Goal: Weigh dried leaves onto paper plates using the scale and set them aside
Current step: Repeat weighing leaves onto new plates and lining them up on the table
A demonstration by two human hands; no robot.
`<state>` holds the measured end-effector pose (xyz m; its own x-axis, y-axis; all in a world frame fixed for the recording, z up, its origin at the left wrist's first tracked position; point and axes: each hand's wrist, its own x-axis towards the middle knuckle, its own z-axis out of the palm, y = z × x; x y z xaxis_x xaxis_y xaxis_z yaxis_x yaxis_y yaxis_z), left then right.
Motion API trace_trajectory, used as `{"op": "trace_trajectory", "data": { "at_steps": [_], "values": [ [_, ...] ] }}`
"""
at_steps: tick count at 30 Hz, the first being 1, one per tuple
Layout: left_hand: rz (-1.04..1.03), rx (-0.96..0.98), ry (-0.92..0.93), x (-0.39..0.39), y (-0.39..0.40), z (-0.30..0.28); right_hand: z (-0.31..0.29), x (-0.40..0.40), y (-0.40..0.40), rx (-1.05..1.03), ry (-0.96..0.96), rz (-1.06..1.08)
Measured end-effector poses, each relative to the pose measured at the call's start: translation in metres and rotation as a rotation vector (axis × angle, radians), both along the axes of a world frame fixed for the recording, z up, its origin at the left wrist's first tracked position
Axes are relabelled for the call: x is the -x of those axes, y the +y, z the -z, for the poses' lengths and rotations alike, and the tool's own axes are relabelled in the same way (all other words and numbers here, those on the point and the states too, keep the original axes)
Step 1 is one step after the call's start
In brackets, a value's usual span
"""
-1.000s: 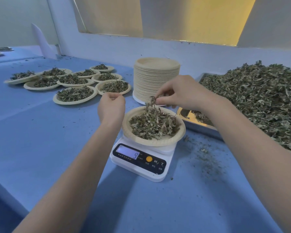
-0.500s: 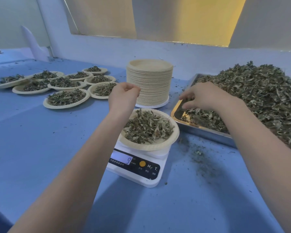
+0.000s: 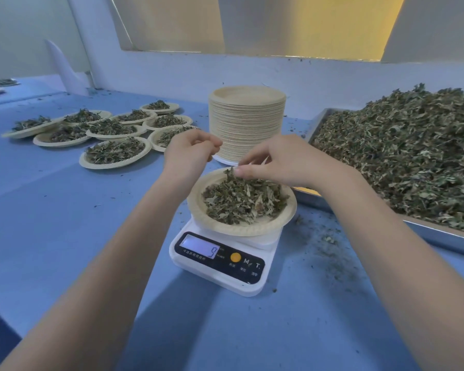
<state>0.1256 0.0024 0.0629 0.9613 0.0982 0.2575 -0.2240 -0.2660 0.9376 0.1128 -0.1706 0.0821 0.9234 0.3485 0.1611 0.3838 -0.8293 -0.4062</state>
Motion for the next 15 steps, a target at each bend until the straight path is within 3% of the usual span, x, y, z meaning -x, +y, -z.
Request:
{"op": "trace_trajectory", "data": {
  "at_steps": [15],
  "values": [
    [-0.056, 0.144, -0.016, -0.004, 0.001, 0.015, 0.007, 0.005, 0.01, 0.077, 0.01, 0.028]
  ]
}}
